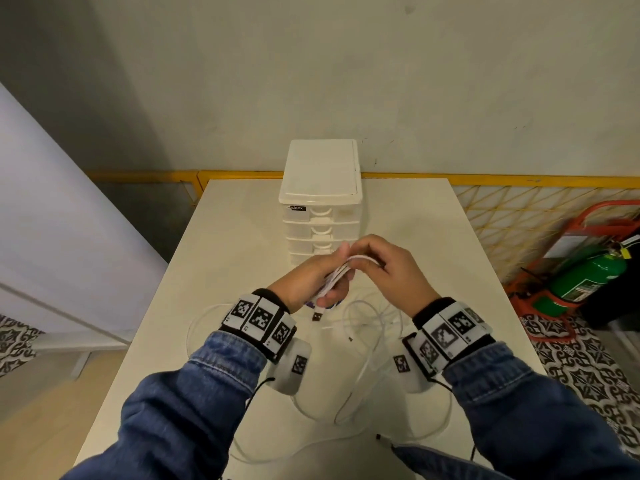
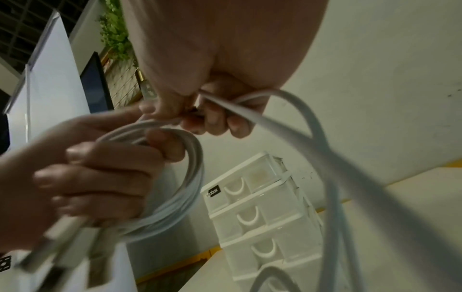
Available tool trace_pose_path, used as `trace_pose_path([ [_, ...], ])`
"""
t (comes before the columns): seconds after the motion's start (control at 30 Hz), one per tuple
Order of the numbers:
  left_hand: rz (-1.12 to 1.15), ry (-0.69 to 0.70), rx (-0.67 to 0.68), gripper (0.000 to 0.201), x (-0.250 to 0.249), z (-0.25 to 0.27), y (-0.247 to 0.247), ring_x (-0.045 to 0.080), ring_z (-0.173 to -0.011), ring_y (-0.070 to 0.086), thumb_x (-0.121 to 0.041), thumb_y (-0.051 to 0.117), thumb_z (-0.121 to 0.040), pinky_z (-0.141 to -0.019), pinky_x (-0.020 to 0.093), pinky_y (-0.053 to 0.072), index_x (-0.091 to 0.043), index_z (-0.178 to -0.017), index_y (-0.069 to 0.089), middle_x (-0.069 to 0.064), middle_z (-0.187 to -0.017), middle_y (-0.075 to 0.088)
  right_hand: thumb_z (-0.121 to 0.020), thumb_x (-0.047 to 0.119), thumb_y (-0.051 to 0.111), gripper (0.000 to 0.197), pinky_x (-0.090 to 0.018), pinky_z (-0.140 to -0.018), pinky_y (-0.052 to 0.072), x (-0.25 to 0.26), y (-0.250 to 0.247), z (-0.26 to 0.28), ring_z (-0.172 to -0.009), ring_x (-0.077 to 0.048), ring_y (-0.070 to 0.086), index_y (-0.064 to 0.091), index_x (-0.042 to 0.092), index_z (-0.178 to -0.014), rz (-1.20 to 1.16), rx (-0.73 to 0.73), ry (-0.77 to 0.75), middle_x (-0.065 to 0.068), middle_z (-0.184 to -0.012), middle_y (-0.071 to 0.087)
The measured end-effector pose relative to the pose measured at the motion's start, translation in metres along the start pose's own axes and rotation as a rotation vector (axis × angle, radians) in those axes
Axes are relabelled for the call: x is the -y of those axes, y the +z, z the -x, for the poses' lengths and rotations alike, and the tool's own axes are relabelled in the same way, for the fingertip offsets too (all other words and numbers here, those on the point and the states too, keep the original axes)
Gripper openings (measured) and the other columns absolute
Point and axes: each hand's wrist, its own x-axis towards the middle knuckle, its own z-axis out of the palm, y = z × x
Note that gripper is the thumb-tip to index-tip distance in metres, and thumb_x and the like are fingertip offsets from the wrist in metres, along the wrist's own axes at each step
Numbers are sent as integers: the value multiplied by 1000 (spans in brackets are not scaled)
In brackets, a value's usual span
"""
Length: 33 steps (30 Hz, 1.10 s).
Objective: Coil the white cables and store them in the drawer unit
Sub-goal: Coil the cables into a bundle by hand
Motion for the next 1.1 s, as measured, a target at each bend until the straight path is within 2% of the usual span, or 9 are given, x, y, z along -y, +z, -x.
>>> trace_pose_path([
  [0.07,31,-13,-3,43,-1,1,4,15,-38,23,-49,37,-96,-43,25,20,-10,-81,46,0,-44,33,-85,14,62,6,-38,-77,48,0,-3,-3,-75,-24,60,62,19,-87,-37,24,0,-5,-80,66],
  [0.17,64,-14,9,36,-3,3,6,13,-40,19,-43,38,-98,-40,20,20,-10,-87,47,0,-47,28,-82,16,66,8,-38,-65,43,-3,-5,-5,-63,-28,49,64,23,-84,-83,20,38,-21,-73,59],
  [0.23,58,-13,16,38,-4,5,7,12,-41,18,-42,37,-98,-39,19,20,-8,-85,47,1,-49,26,-79,20,70,8,-30,-57,36,-7,-7,-5,-55,-20,40,66,24,-84,-129,39,83,-26,-63,51],
  [0.33,75,5,-46,39,-3,7,2,13,-41,19,-38,42,-98,-39,21,18,-8,-72,42,1,-49,25,-75,19,72,13,-24,-53,35,-12,-13,-3,-51,-13,37,67,23,-86,-156,71,144,-10,-53,43],
  [0.47,55,0,-106,41,1,10,-9,12,-39,21,-33,41,-99,-38,20,19,-17,-61,36,1,-48,27,-84,7,62,21,-20,-53,45,-16,-16,3,-50,0,48,67,27,-86,-174,18,203,5,-61,57],
  [0.57,71,-25,-35,40,1,14,-6,12,-37,24,-31,40,-99,-38,19,24,-17,-62,40,0,-46,29,-85,5,61,19,-13,-55,46,-17,-9,2,-57,3,54,68,23,-86,-159,-78,152,19,-66,66],
  [0.7,113,-15,26,38,-4,16,-2,11,-33,32,-26,40,-100,-41,20,31,-16,-64,49,-2,-40,37,-85,4,60,16,-9,-78,42,-21,0,-3,-80,4,59,68,17,-90,-124,-154,43,10,-84,65],
  [0.97,375,4,24,37,-2,12,-4,6,-32,22,-43,38,-95,-34,16,25,-13,-78,53,-7,-42,31,-89,22,45,25,-14,-71,40,-34,17,1,-71,3,51,64,7,-97,13,-110,3,4,-75,55],
  [1.1,368,9,-13,38,-7,10,-4,7,-33,21,-41,37,-98,-34,17,23,-13,-78,53,-6,-44,30,-91,21,42,24,-12,-66,38,-30,18,-1,-66,1,50,61,9,-98,1,-121,-13,14,-72,50],
])
